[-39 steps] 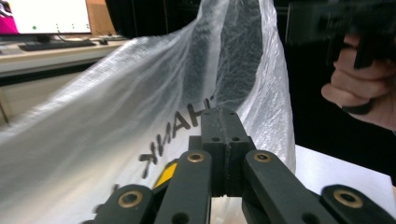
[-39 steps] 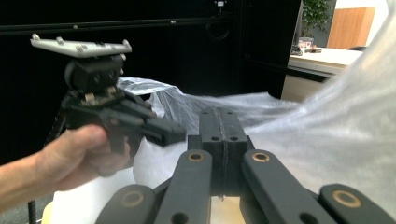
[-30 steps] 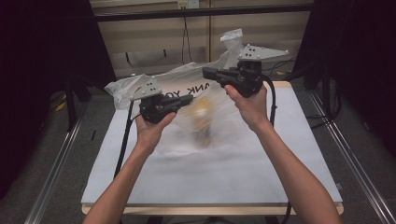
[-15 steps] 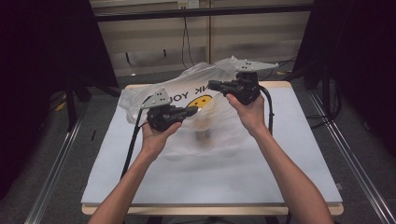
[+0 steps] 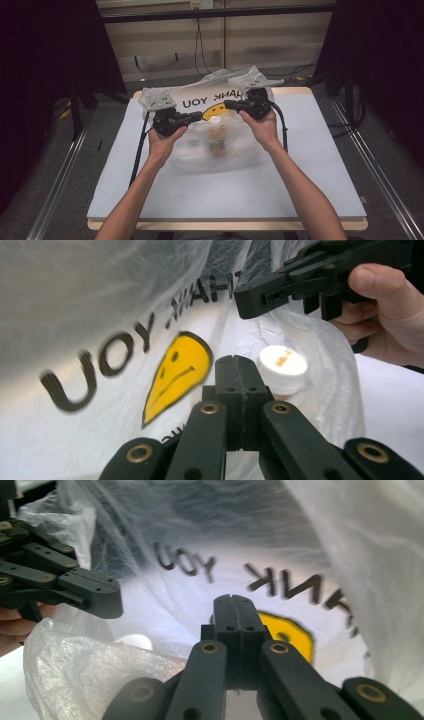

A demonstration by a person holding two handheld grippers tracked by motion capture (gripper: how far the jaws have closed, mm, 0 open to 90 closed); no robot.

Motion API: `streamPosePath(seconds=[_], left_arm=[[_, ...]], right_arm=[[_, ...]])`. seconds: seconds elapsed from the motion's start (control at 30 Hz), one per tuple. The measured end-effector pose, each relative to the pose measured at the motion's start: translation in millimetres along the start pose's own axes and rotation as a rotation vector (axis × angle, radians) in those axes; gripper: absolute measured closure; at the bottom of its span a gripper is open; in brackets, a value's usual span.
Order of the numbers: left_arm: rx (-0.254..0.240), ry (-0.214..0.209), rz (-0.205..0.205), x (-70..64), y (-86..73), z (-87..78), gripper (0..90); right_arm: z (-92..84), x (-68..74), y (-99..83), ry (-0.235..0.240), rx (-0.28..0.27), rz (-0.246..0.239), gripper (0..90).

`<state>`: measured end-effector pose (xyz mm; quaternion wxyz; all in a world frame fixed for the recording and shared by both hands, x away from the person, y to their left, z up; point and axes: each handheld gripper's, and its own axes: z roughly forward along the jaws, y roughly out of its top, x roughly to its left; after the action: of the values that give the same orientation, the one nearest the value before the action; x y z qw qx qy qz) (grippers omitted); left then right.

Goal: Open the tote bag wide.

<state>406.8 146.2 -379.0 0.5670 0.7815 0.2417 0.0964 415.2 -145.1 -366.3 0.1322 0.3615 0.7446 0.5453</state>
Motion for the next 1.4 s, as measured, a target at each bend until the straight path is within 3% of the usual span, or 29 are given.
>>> streamPosePath(seconds=[0.23,0.27,0.67,0.93,1.03,1.07,1.2,1.4], left_arm=[[0.033,-0.002,-0.018,4.5,-14.9,5.5,90.0],[0.04,0.03,-0.022,7.3,-18.6,6.3,90.0],[0.067,0.016,-0.088,26.0,-41.8,25.2,90.0],[0.121,0.002,-0.093,27.7,-56.9,34.1,90.0],[0.149,0.011,-0.087,28.9,-61.0,34.9,90.0],[0.153,0.032,-0.092,30.8,-64.3,34.9,90.0],[0.169,0.043,-0.113,35.7,-74.3,36.6,90.0],[0.219,0.062,-0.098,38.1,-82.2,37.2,90.0]], right_arm=[[5.7,-1.1,-16.1,0.017,0.029,-0.001,90.0],[5.7,-4.9,-21.0,0.013,0.034,0.01,90.0],[13.9,-34.9,-52.2,-0.021,0.086,0.071,90.0],[16.0,-38.7,-75.6,-0.024,0.15,0.063,90.0],[14.5,-42.1,-80.0,-0.032,0.16,0.074,90.0],[12.9,-46.8,-84.9,-0.038,0.167,0.084,90.0],[11.5,-55.4,-96.8,-0.065,0.205,0.102,90.0],[8.6,-65.3,-111.0,-0.103,0.258,0.128,90.0]])
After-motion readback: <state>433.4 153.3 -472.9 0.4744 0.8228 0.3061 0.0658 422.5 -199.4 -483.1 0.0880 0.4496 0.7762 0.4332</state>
